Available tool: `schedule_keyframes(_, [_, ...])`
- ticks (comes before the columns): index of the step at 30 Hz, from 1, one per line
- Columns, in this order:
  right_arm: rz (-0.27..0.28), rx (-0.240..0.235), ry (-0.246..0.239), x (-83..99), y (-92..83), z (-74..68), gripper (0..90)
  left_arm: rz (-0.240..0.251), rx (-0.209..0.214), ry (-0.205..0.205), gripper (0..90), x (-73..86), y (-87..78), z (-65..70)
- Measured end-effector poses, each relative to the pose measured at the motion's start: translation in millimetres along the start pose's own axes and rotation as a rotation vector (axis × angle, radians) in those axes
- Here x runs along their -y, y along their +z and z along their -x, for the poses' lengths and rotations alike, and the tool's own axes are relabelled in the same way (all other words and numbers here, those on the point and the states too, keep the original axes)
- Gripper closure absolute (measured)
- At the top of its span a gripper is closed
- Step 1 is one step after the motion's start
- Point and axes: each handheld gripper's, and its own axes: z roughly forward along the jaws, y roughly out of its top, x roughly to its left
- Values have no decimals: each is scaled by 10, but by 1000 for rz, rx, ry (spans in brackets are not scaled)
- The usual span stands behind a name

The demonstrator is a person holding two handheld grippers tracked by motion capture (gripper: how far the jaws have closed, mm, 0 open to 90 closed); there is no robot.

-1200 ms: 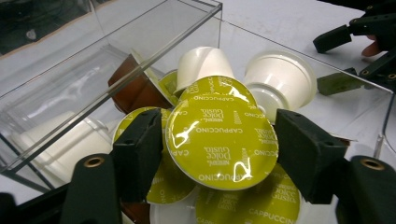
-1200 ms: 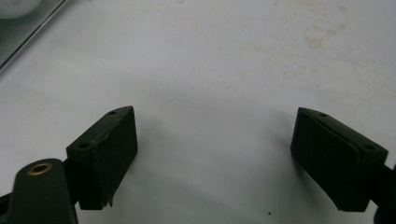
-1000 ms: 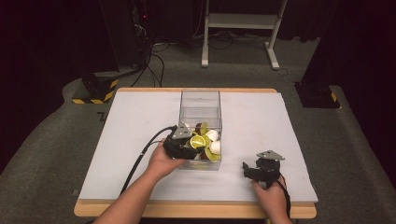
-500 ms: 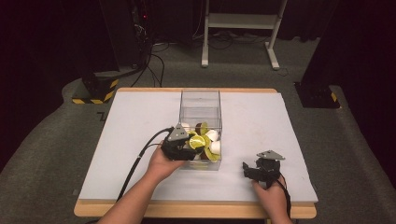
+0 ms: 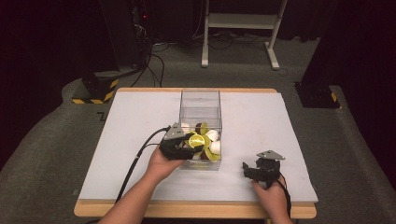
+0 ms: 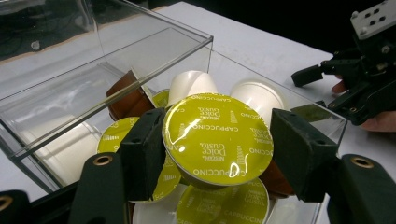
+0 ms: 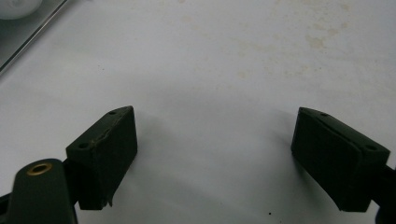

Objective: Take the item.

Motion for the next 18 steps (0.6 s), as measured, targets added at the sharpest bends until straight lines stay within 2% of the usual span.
schedule_keyframes(6, [-1, 0, 2, 0, 0, -1, 144, 17, 5, -5, 380, -25, -74, -3])
schedule_keyframes(7, [-1, 0, 2, 0, -1, -2, 144, 26, 5, -18, 380, -26, -81, 5])
schedule_keyframes(12, [-1, 0, 1, 0, -1, -1, 144, 32, -2, -7, 380, -41, -138, -17])
schedule_keyframes(16, [0, 0, 0, 0, 0, 0, 144, 45, -3, -21, 381, -54, -172, -27])
schedule_keyframes(18, [-1, 0, 2, 0, -1, -1, 144, 42, -4, -10, 381, -61, -199, -39])
